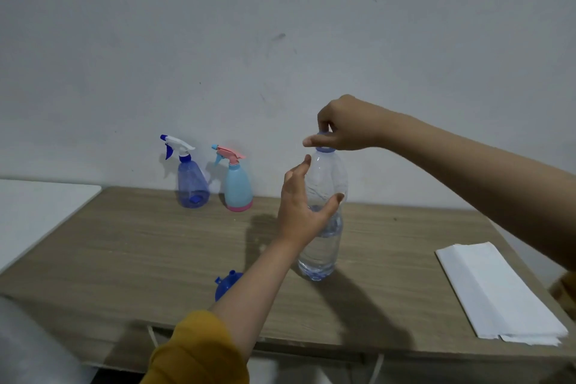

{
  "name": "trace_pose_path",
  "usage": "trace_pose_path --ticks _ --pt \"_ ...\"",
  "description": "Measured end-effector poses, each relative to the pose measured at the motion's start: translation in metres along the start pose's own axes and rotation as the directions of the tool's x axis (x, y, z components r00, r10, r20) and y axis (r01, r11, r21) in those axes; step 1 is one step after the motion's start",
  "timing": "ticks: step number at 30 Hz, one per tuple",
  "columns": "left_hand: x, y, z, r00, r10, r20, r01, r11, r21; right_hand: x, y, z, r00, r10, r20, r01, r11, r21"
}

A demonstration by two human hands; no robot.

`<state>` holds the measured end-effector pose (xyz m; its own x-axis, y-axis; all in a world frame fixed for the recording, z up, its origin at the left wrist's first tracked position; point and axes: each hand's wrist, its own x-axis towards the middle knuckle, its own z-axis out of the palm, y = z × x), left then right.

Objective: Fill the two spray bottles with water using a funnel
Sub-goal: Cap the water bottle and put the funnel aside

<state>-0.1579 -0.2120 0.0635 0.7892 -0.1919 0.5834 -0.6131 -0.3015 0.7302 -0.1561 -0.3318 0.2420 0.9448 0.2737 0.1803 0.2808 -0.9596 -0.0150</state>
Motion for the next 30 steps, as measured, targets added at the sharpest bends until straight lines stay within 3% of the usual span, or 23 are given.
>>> trace_pose_path --ticks 2,6,17,23,30 --pt "0.0 0.001 -0.001 1.0 -0.002 0.008 0.002 1.0 0.006 -0.003 -0.001 -0.007 0.999 -0.015 0.042 0.016 0.999 -0.031" --pt "0.0 0.002 -0.003 1.0 -0.003 0.016 0.003 1.0 0.001 -0.01 -0.003 -0.031 0.967 -0.083 0.241 0.062 0.994 0.091" --pt "-0.002 0.006 -0.003 0.999 -0.012 -0.03 0.012 1.0 -0.003 -0.009 -0.02 0.0 0.985 0.061 0.162 -0.029 0.98 -0.196" --pt "-0.003 0.008 -0.003 0.999 0.0 -0.043 0.0 1.0 -0.008 -0.014 -0.017 0.019 0.976 0.182 -0.117 -0.188 0.981 -0.04" --pt "-0.003 0.004 -0.005 0.999 -0.035 0.008 0.035 0.997 -0.068 -0.034 -0.002 0.07 0.858 0.219 -0.466 0.015 0.894 0.447"
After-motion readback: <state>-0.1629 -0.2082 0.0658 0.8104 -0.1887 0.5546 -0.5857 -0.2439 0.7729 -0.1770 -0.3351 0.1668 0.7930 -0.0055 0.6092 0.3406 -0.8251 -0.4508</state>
